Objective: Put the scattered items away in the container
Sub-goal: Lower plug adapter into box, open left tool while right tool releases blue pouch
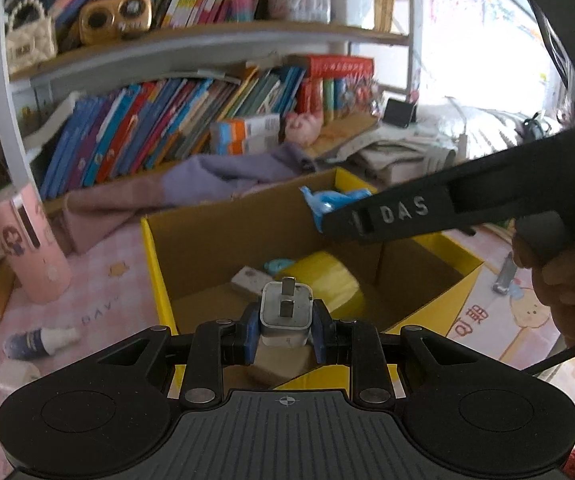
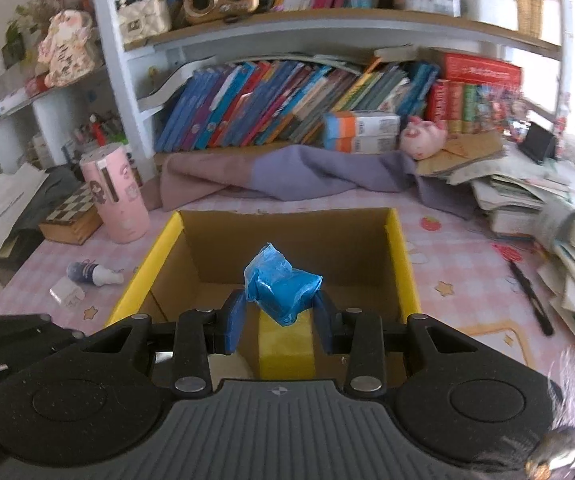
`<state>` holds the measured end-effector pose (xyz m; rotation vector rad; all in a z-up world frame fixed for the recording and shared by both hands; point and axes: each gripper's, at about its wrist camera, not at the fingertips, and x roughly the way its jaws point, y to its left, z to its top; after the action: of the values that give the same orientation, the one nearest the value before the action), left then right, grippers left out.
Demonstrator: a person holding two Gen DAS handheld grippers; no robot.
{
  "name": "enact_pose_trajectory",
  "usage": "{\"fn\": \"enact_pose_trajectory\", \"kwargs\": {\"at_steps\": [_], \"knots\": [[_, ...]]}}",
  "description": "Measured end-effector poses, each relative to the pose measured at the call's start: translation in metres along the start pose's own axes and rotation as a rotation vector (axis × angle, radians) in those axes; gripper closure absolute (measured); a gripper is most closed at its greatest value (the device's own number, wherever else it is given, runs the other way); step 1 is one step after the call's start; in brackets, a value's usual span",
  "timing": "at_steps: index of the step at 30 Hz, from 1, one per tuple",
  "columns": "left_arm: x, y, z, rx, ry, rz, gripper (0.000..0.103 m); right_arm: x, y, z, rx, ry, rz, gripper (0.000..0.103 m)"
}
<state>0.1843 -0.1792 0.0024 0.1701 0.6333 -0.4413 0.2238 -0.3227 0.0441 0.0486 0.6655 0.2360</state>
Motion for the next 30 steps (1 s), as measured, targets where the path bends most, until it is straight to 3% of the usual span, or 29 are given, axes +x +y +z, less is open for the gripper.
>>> {"fn": "enact_pose_trajectory", "kwargs": {"at_steps": [6,16,30], "knots": [[0.018,0.0,0.0,-0.013,0.069,0.026,0.078,0.035,0.003,0.008,-0.035,0.073,0.091,0.068],[0.02,0.001,0.002,-0.058,0.079,0.014,0.077,0.084,0.008,0.013,-0.031,0.219,0.197,0.068],[0.024,0.001,0.005,-0.063,0.077,0.052,0.069,0.103,0.014,0.008,-0.045,0.274,0.241,0.064]]}}
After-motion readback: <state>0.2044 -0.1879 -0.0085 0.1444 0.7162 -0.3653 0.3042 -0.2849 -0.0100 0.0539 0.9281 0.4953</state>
